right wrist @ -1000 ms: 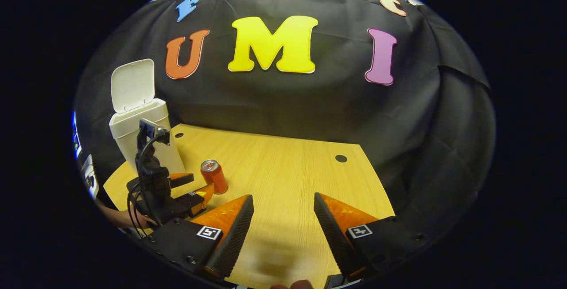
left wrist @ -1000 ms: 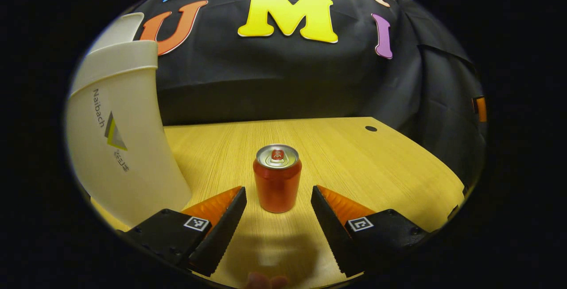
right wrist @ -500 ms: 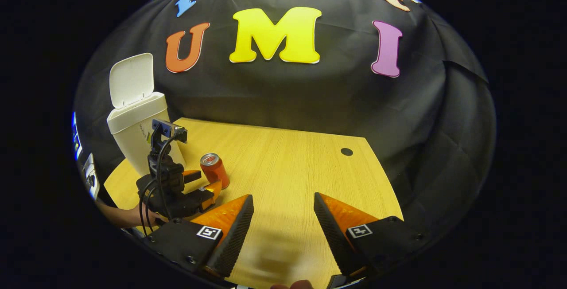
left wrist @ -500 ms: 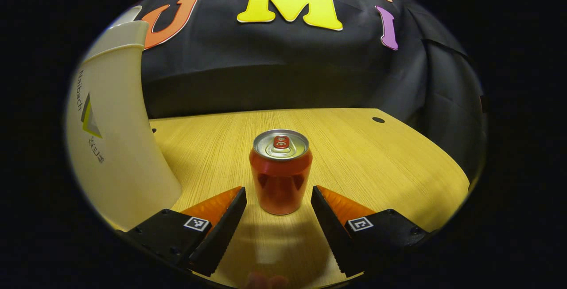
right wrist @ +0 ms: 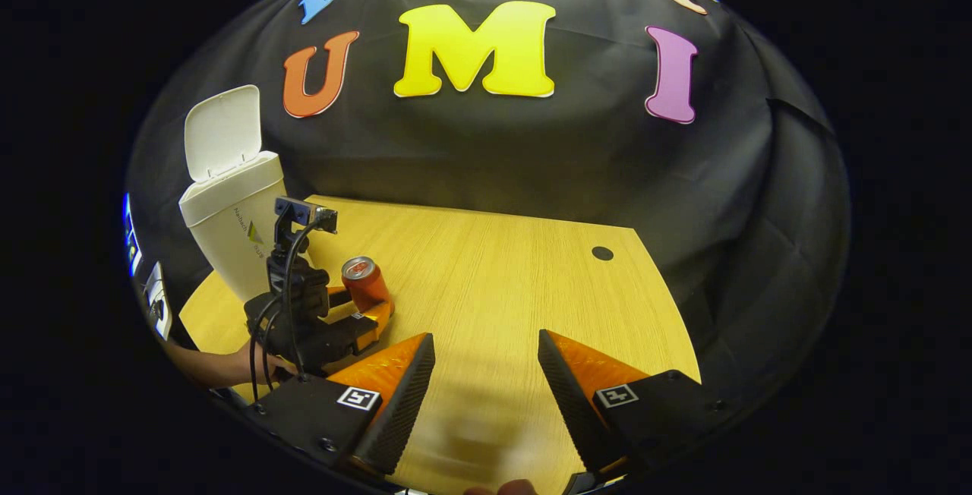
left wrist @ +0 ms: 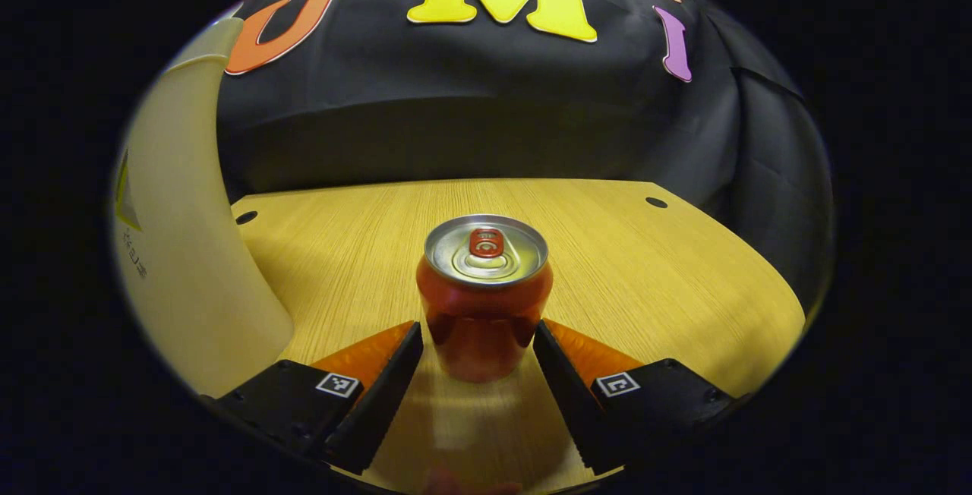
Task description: Press the lid of the desktop garbage bin to open it, pick up the crumpled paper on the desktop and throw it into the bin, then pick up the pop can on the desktop and drop it into the bin, and finally close the garbage bin lid.
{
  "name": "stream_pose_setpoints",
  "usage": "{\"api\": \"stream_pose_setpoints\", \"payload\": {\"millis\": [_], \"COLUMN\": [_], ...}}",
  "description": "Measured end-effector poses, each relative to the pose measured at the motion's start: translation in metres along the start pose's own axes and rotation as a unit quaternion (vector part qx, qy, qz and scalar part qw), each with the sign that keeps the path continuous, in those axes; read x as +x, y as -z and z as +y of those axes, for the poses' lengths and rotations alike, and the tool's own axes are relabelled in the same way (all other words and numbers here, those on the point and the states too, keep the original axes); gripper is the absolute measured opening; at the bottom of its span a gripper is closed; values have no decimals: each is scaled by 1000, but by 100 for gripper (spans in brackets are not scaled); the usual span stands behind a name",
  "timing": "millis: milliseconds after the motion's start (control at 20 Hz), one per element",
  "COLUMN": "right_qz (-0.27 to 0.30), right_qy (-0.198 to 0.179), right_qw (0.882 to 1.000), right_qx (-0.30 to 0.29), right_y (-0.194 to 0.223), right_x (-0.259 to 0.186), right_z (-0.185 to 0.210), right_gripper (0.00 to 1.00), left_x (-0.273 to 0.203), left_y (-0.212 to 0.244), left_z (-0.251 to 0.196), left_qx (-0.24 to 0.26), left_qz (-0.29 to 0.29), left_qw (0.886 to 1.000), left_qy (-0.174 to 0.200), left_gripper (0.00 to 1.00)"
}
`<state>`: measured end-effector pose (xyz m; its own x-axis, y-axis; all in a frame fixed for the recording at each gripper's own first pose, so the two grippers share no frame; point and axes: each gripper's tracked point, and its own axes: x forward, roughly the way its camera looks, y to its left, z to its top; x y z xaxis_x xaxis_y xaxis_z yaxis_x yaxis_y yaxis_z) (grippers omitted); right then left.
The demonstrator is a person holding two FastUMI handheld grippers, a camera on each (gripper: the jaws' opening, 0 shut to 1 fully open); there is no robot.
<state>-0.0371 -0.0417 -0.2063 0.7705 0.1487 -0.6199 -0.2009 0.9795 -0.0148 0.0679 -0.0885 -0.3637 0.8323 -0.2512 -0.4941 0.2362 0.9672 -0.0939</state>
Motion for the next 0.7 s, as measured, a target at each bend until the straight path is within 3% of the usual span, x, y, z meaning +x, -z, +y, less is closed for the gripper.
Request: {"api": "stream_pose_setpoints", "payload": {"millis": [200, 250, 700], "right_qz": [0, 0, -32], "right_qy": [3, 3, -1], "right_qw": [1000, 1000, 999], "right_qx": [6, 5, 24], "right_y": [-3, -4, -14], "right_x": [2, 2, -10], "right_z": [-1, -1, 7], "right_gripper": [87, 87, 88], "left_x": [1, 2, -38], "left_y": [-4, -4, -48], "left_z": [-4, -5, -20], "left_qx": [12, 10, 20], "left_qz": [4, 5, -18], "left_qw": [1000, 1000, 999], "left_qy": [15, 20, 35], "left_gripper": [96, 87, 86]}}
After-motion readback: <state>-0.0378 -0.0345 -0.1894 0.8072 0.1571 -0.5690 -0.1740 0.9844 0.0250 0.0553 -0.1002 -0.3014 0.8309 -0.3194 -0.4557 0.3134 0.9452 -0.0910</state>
